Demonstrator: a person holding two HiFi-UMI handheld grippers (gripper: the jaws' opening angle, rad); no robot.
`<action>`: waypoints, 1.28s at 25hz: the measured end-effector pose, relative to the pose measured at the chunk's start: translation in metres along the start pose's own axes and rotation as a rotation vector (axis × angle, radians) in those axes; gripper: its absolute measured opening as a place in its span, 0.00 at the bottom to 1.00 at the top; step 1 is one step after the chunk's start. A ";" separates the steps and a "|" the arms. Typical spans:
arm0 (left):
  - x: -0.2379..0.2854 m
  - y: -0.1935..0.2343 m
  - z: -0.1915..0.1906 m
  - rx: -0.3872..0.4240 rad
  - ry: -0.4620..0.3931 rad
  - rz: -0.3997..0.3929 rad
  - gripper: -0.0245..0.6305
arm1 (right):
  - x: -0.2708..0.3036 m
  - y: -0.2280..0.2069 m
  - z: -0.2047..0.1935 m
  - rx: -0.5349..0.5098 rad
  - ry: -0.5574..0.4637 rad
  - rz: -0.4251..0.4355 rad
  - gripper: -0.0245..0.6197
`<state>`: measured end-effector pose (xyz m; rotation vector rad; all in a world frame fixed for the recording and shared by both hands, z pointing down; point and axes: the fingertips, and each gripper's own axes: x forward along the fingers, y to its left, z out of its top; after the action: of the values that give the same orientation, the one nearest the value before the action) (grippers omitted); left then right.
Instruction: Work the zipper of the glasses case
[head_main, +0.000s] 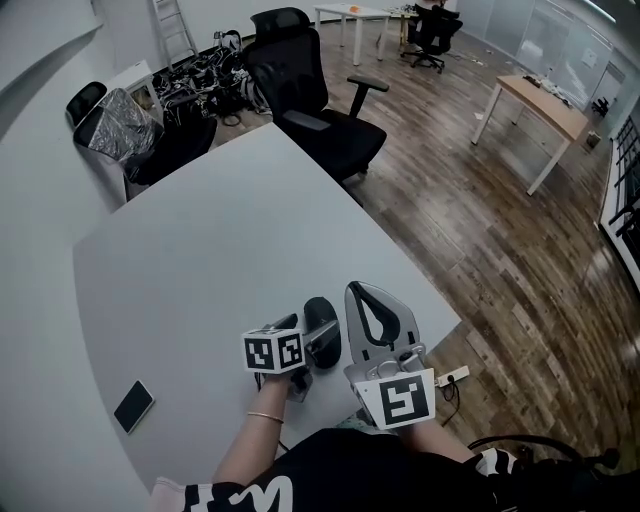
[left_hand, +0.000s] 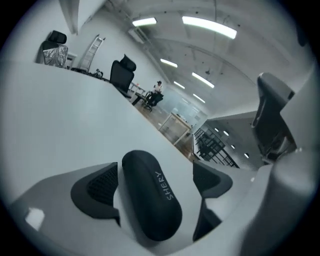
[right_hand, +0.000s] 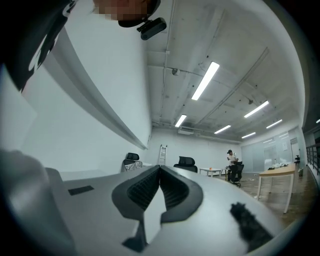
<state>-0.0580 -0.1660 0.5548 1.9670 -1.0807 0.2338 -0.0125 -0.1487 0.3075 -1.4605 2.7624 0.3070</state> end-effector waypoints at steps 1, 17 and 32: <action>0.011 0.003 -0.007 0.000 0.036 0.012 0.75 | 0.001 -0.003 -0.001 0.004 -0.002 -0.003 0.05; 0.058 0.020 -0.035 0.154 0.180 0.217 0.89 | -0.001 -0.022 -0.020 0.086 0.031 -0.021 0.05; 0.070 -0.012 -0.044 0.220 0.259 0.014 0.60 | -0.011 -0.043 -0.018 0.097 0.000 -0.054 0.05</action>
<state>0.0035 -0.1722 0.6114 2.0529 -0.9307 0.6201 0.0303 -0.1661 0.3187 -1.5087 2.6903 0.1705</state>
